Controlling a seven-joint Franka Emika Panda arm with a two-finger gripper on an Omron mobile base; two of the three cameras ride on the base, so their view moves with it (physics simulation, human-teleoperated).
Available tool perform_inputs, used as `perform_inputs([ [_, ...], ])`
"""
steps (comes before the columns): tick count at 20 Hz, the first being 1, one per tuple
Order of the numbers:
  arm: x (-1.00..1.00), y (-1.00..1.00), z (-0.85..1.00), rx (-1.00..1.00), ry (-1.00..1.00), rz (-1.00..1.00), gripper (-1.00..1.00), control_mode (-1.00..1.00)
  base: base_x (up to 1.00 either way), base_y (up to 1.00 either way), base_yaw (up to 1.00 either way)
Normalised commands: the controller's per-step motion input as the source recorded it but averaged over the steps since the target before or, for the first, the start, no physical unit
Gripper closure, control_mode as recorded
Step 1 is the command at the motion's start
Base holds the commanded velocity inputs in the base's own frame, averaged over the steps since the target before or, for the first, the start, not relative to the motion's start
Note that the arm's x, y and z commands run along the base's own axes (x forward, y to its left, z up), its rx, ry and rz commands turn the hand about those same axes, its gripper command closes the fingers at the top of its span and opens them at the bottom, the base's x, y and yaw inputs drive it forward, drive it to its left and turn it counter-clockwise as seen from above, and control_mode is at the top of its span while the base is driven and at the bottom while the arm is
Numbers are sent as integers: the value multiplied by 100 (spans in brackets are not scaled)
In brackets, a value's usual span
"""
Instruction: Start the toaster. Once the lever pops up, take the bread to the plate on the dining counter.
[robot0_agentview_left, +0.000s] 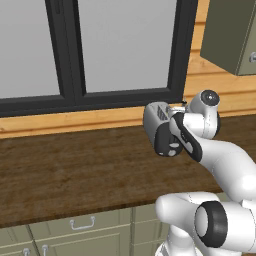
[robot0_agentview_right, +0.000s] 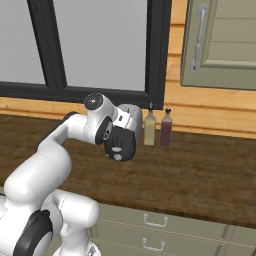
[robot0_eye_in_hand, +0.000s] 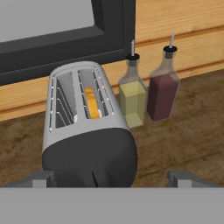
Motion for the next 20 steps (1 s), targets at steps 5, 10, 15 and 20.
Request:
perform_inputs([
  [5,0,0,0,0,0,0,-100,-100,0,0,0],
  [10,0,0,0,0,0,0,-100,-100,0,0,0],
  [15,0,0,0,0,0,0,-100,-100,0,0,0],
  [20,0,0,0,0,0,0,-100,-100,0,0,0],
])
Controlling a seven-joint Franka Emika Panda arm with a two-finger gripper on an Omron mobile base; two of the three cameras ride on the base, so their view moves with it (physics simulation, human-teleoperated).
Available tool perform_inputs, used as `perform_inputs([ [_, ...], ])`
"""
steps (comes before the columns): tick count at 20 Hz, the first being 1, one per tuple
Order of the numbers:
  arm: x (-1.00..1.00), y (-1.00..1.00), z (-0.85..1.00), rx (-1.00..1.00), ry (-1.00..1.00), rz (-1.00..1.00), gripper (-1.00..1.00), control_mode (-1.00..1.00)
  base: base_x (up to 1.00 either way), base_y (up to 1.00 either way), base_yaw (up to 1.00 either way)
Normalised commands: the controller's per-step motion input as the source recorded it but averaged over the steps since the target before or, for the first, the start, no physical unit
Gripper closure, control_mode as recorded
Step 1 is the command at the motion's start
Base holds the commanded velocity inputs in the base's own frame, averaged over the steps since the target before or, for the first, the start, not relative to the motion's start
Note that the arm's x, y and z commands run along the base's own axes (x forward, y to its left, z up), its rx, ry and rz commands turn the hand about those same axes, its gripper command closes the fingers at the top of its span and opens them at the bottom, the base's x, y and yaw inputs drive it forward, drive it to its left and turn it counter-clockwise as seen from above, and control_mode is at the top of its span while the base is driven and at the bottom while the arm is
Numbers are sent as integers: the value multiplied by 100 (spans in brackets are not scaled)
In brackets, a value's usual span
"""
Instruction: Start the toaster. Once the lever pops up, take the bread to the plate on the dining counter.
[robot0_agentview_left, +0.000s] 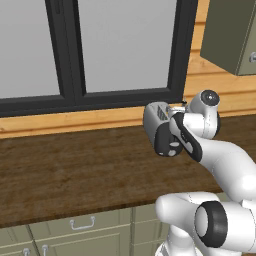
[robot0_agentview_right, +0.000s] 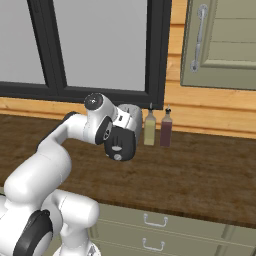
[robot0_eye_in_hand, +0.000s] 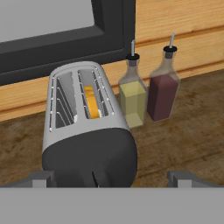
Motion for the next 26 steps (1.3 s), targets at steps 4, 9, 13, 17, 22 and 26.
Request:
perform_inputs([
  [4,0,0,0,0,0,0,-100,-100,0,0,0],
  [9,0,0,0,0,0,0,-100,-100,0,0,0],
  [13,0,0,0,0,0,0,-100,-100,0,0,0],
  [17,0,0,0,0,0,0,-100,-100,0,0,0],
  [22,0,0,0,0,0,0,-100,-100,0,0,0],
  [26,0,0,0,0,0,0,-100,-100,0,0,0],
])
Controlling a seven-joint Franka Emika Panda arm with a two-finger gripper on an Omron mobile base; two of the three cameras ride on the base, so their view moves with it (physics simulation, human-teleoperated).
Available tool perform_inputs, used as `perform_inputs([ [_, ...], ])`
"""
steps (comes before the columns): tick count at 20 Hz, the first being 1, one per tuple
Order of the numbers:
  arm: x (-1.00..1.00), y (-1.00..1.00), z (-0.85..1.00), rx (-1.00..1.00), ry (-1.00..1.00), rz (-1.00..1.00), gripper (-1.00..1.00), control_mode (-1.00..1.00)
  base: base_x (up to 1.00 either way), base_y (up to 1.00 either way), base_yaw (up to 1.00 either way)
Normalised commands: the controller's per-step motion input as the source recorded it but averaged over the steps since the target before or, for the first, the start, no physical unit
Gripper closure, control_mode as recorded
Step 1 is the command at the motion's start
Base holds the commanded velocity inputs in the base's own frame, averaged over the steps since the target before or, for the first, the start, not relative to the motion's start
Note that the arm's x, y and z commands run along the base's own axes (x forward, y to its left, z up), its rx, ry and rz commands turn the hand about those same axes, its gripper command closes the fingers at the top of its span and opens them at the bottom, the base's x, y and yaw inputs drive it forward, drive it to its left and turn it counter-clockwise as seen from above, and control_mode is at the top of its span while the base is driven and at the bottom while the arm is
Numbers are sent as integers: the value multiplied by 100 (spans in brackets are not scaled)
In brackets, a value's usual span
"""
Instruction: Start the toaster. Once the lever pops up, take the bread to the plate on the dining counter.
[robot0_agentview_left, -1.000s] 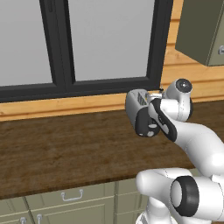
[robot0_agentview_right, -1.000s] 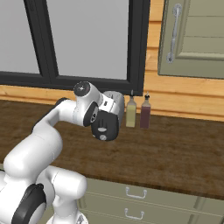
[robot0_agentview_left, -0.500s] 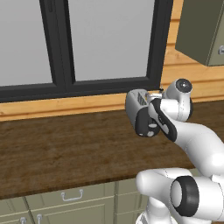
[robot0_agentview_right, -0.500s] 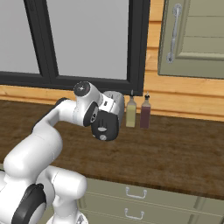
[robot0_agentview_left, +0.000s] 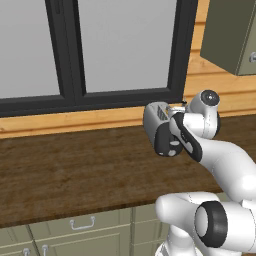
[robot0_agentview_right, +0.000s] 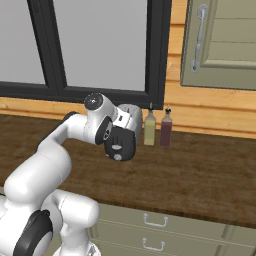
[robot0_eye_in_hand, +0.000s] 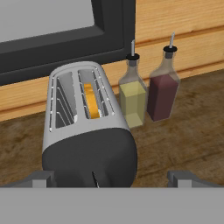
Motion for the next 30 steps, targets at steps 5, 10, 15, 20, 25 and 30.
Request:
perform_inputs([
  [5,0,0,0,0,0,0,-100,-100,0,0,0],
  [10,0,0,0,0,0,0,-100,-100,0,0,0],
  [15,0,0,0,0,0,0,-100,-100,0,0,0],
  [20,0,0,0,0,0,0,-100,-100,0,0,0],
  [25,0,0,0,0,0,0,-100,-100,0,0,0],
  [30,0,0,0,0,0,0,-100,-100,0,0,0],
])
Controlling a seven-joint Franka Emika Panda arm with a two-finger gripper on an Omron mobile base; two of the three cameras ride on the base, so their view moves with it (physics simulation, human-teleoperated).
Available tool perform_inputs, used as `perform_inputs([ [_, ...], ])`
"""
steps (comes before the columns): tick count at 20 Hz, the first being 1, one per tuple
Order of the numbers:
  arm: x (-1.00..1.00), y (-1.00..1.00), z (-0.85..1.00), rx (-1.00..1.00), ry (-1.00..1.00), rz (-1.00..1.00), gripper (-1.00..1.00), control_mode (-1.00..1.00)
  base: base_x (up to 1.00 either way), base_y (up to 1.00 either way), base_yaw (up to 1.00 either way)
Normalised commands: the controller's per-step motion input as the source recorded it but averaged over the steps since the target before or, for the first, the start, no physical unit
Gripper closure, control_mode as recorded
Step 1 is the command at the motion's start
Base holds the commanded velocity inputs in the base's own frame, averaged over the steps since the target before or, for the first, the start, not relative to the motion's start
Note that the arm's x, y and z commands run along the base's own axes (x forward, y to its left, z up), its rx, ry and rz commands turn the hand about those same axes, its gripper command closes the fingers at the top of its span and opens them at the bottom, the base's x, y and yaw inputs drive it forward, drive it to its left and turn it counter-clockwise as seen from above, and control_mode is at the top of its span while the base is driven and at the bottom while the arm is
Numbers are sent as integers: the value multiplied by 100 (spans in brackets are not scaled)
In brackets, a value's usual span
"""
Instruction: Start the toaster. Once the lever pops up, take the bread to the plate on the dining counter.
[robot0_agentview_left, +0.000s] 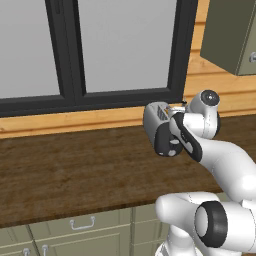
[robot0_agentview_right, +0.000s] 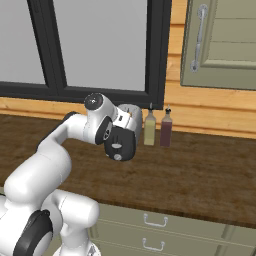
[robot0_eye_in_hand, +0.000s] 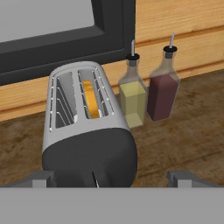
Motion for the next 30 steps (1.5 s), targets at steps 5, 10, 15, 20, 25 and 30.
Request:
perform_inputs([
  [5,0,0,0,0,0,0,-100,-100,0,0,0],
  [10,0,0,0,0,0,0,-100,-100,0,0,0],
  [15,0,0,0,0,0,0,-100,-100,0,0,0],
  [20,0,0,0,0,0,0,-100,-100,0,0,0],
  [25,0,0,0,0,0,0,-100,-100,0,0,0],
  [30,0,0,0,0,0,0,-100,-100,0,0,0],
])
